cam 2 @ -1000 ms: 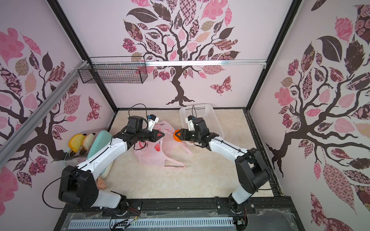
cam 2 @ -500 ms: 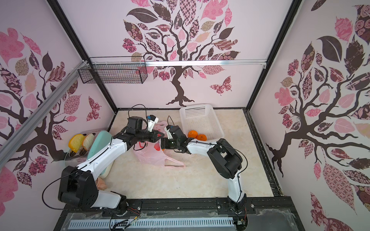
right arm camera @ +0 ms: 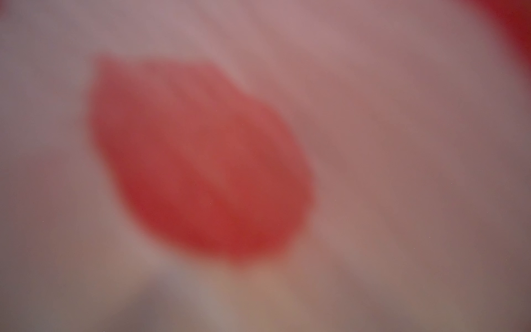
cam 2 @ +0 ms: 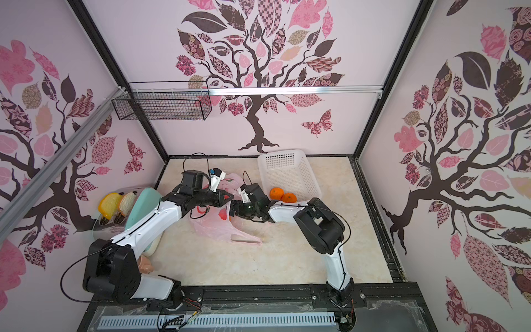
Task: Place the oranges into plastic bags & tie knots
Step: Place the orange in the plastic bag, then pick up the orange from the basket.
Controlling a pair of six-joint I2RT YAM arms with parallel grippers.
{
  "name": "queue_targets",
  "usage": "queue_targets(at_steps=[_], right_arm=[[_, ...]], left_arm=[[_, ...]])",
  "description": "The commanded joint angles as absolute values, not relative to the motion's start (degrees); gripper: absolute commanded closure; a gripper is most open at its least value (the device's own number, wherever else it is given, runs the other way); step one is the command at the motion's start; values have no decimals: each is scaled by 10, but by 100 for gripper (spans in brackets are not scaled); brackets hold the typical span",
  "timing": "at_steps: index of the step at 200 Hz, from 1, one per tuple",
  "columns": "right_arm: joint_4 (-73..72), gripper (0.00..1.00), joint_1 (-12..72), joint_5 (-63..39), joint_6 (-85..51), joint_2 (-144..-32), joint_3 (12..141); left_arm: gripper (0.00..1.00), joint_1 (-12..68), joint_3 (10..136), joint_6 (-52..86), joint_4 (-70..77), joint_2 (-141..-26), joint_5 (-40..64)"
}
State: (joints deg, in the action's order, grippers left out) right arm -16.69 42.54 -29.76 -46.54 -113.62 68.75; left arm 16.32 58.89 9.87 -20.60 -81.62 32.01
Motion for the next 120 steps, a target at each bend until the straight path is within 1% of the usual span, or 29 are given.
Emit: queue_targets(at_steps=[1, 26, 49, 64, 83, 94, 106, 120], right_arm=[[-175, 22, 400, -313, -478, -1080, 653], [-144, 27, 387, -313, -459, -1018, 613], [-100, 27, 375, -307, -432, -958, 580], [-49, 28, 354, -286, -404, -918, 567], [25, 28, 319, -231, -353, -877, 574], [73, 27, 301, -182, -313, -869, 593], [132, 24, 285, -115, -263, -878, 628], [208, 23, 268, -22, -210, -907, 674]], left_arm=[[100, 162, 589, 93, -200, -811, 321], [100, 162, 589, 95, -197, -813, 319], [100, 162, 591, 98, -194, -814, 322], [100, 162, 594, 98, -195, -816, 325], [100, 162, 596, 99, -193, -818, 333], [100, 162, 598, 99, -194, -821, 334], [100, 162, 599, 99, -193, -824, 335], [100, 162, 599, 102, -191, -826, 338]])
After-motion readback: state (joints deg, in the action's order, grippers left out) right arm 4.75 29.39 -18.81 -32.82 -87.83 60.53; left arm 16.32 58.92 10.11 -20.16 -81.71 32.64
